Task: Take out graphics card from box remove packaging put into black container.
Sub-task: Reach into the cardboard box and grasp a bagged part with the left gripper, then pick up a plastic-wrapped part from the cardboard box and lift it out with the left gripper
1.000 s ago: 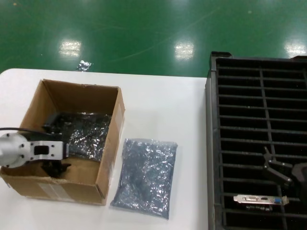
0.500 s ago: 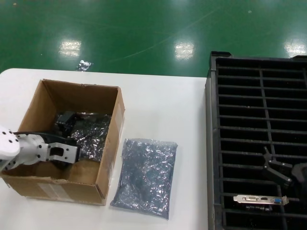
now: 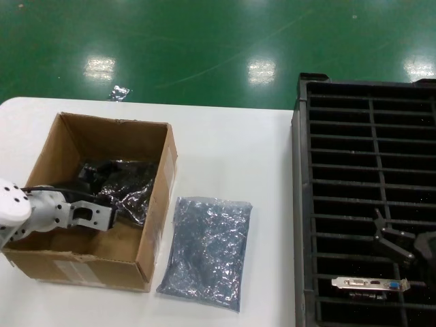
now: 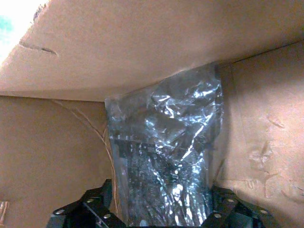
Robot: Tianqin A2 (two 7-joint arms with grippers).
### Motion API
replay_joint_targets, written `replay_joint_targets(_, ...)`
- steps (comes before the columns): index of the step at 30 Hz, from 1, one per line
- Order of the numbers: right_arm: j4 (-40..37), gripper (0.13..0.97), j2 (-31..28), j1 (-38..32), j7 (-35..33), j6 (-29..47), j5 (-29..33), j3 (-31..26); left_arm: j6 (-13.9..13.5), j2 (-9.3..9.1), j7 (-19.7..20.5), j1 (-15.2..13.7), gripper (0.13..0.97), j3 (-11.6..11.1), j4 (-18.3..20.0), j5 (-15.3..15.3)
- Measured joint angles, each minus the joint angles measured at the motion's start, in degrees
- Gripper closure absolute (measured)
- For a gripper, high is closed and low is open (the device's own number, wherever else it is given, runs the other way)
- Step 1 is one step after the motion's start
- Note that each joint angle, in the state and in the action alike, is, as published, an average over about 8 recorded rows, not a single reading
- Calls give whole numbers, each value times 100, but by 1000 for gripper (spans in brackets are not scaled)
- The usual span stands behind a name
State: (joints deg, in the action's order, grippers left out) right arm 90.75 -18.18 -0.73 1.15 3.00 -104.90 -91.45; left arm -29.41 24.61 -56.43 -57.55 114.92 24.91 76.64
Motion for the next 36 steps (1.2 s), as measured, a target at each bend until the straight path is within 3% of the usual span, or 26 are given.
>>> replay_joint_targets(11,0,129,0,0,0,0,0,0,-87,372,791,319,577,256,823,-378)
replay_joint_targets(18,0,129,0,0,0,0,0,0,-5,512,1009,450,752,293,1079,-465)
replay_joint_targets(27,0,129,0,0,0,0,0,0,92,585,1090,525,884,285,1255,-455)
replay_joint_targets(36,0,129,0,0,0,0,0,0,177,743,1317,691,926,249,1740,-515)
